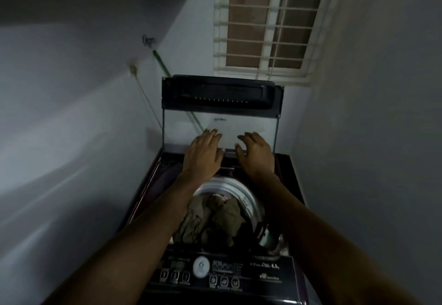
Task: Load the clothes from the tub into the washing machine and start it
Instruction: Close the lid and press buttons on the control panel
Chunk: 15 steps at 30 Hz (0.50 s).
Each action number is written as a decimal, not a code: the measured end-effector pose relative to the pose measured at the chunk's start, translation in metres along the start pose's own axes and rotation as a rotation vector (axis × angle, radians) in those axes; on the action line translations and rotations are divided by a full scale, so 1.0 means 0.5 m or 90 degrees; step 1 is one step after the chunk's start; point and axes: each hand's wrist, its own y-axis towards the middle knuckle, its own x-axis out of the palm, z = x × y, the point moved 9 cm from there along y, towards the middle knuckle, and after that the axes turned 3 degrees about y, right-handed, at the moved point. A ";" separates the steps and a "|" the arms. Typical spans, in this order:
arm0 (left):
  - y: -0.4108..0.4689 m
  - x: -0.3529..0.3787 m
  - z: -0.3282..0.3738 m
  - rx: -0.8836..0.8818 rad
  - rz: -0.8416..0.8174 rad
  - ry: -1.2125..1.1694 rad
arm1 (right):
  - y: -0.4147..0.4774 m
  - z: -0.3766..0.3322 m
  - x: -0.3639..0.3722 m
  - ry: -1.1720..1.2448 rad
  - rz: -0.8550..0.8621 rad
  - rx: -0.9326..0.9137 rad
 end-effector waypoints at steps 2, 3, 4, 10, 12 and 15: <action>0.041 0.013 -0.020 0.009 0.000 0.004 | 0.032 0.023 0.025 -0.001 -0.003 0.015; 0.068 0.015 -0.031 0.009 0.009 0.003 | 0.053 0.032 0.037 -0.001 -0.008 0.022; 0.098 0.014 -0.044 0.005 0.023 0.000 | 0.077 0.040 0.048 -0.002 -0.011 0.028; 0.292 -0.002 -0.109 0.042 0.057 0.050 | 0.244 0.052 0.072 -0.038 0.033 0.029; 0.347 0.003 -0.132 0.051 0.059 0.066 | 0.300 0.054 0.077 -0.053 0.049 0.022; 0.411 0.018 -0.166 0.050 0.068 0.069 | 0.374 0.063 0.085 -0.097 0.042 0.026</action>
